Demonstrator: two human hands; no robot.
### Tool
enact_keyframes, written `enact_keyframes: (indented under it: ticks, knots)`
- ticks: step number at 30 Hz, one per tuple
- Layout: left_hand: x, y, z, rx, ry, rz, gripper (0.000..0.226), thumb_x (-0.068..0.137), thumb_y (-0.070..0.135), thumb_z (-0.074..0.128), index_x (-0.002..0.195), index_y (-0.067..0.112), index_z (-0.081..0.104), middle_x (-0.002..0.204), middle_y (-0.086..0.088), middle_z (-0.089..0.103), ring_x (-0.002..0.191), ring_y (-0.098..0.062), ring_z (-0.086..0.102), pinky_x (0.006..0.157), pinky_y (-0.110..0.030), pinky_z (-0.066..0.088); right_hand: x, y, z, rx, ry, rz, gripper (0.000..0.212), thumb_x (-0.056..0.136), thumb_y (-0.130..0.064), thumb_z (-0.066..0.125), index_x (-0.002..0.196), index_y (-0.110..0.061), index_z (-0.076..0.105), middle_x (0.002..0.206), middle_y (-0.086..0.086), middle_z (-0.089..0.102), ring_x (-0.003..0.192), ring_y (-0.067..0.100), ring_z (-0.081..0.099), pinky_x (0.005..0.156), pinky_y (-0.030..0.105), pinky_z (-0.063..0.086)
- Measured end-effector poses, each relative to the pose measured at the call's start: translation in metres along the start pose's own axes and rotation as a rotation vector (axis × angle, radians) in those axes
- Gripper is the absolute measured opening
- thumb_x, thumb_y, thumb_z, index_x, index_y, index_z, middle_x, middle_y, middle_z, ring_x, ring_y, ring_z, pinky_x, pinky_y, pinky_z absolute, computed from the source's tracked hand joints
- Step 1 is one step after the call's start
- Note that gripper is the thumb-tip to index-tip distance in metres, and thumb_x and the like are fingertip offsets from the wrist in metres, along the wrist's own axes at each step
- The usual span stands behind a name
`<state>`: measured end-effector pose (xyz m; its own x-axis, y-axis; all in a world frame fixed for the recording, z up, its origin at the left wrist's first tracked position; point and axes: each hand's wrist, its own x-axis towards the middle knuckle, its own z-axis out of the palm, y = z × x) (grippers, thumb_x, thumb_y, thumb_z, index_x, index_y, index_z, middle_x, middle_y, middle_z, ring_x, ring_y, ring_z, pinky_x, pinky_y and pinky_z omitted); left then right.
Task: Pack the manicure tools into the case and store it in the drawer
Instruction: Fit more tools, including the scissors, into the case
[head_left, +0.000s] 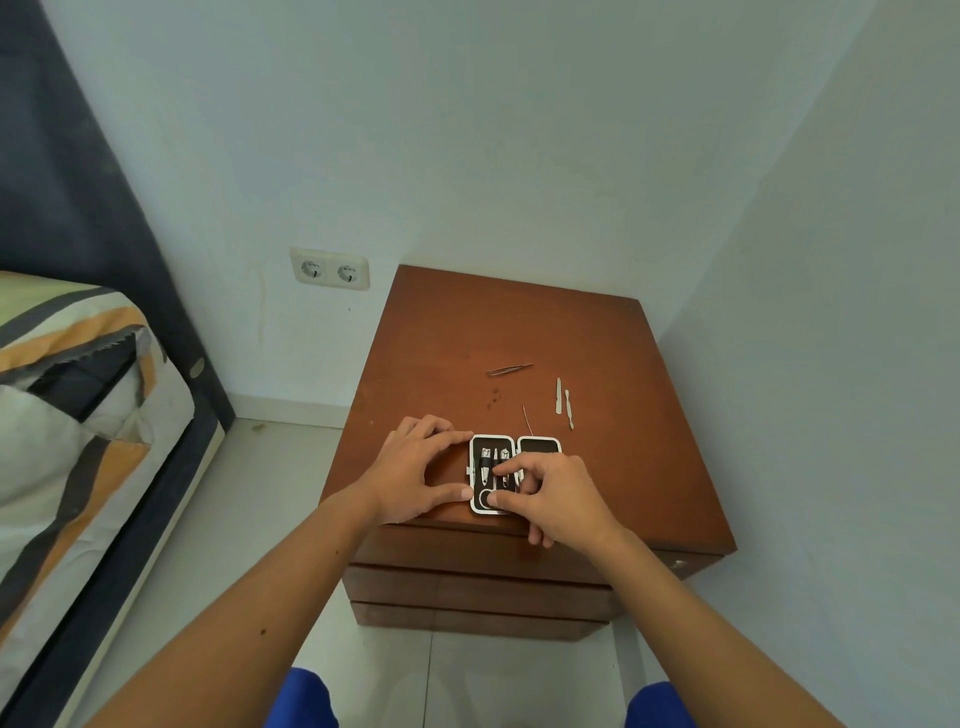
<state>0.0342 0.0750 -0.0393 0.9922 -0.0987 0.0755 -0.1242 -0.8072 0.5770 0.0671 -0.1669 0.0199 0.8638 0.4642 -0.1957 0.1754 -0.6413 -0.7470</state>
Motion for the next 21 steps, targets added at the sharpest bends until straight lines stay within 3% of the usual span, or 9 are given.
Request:
enact_keyframes:
  ticks: [12, 15, 21]
  knots:
    - [0.000, 0.000, 0.000, -0.005, -0.005, -0.005, 0.078, 0.083, 0.070, 0.068, 0.152, 0.042, 0.043, 0.142, 0.016, 0.041, 0.131, -0.011, 0.031, 0.110, -0.037, 0.031, 0.000, 0.003, 0.002, 0.008, 0.015, -0.029, 0.024, 0.090, -0.026, 0.082, 0.114, -0.024, 0.077, 0.065, 0.009, 0.068, 0.044, 0.029, 0.070, 0.040, 0.036, 0.054]
    - [-0.001, 0.000, 0.000, -0.002, -0.016, -0.008, 0.079, 0.083, 0.072, 0.065, 0.152, 0.042, 0.042, 0.143, 0.016, 0.041, 0.131, -0.010, 0.030, 0.110, -0.035, 0.031, 0.000, 0.005, 0.001, 0.017, 0.005, -0.042, 0.025, 0.091, -0.026, 0.082, 0.115, -0.025, 0.076, 0.059, 0.001, 0.063, 0.044, 0.028, 0.070, 0.039, 0.033, 0.052]
    - [-0.001, 0.000, -0.002, -0.002, -0.030, -0.002, 0.079, 0.083, 0.072, 0.064, 0.152, 0.042, 0.042, 0.140, 0.016, 0.040, 0.130, -0.010, 0.030, 0.109, -0.036, 0.031, 0.007, 0.012, -0.008, 0.121, 0.088, -0.084, 0.021, 0.088, -0.022, 0.085, 0.107, -0.025, 0.079, 0.064, 0.004, 0.070, 0.041, 0.021, 0.065, 0.041, 0.024, 0.045]
